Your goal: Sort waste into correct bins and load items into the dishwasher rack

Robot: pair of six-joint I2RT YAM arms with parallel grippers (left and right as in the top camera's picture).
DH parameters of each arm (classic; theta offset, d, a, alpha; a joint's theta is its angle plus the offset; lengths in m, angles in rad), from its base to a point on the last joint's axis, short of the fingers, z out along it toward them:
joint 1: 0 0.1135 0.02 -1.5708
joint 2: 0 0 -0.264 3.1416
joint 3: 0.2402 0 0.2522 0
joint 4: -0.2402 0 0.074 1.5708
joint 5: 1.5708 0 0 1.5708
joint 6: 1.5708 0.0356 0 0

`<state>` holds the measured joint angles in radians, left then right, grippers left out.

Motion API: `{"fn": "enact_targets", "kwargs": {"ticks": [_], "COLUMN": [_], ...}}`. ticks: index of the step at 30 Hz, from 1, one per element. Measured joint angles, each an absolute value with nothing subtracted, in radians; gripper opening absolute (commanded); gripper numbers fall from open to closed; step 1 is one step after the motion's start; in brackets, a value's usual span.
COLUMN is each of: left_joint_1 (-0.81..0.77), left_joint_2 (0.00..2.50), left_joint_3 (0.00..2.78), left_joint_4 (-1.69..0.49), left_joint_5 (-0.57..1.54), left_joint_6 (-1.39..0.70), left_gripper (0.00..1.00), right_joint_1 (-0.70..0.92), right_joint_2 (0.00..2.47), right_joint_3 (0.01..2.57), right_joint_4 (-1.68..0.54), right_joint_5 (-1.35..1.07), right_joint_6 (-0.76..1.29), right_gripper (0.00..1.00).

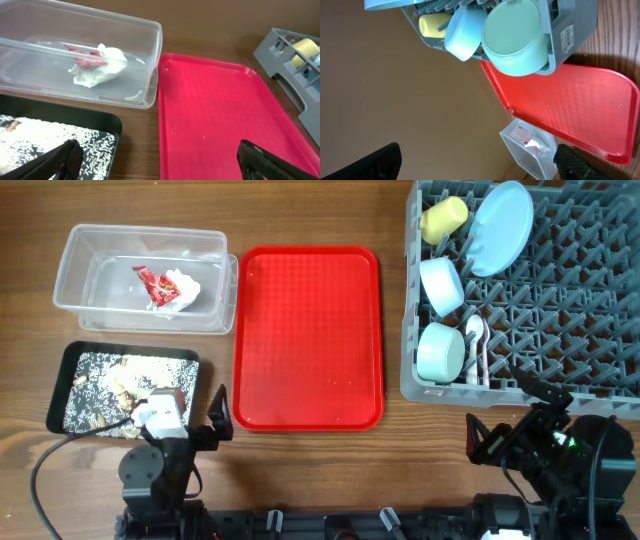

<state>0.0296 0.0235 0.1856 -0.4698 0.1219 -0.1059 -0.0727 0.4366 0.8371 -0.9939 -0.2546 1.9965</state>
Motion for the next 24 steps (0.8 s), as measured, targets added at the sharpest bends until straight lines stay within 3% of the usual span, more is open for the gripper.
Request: {"fn": "enact_targets", "kwargs": {"ticks": [24], "left_joint_1": [0.030], "left_joint_2": [0.015], "left_joint_3": [0.137], "left_joint_4": [-0.466], "left_joint_5": [0.155], "left_joint_6": [-0.106], "left_gripper": [1.00], "right_joint_1": [-0.073], "right_joint_2": [0.437], "right_joint_3": [0.837], "right_joint_4": [-0.994], "right_joint_5": [-0.255], "right_joint_6": [1.999], "right_gripper": [1.00]}}
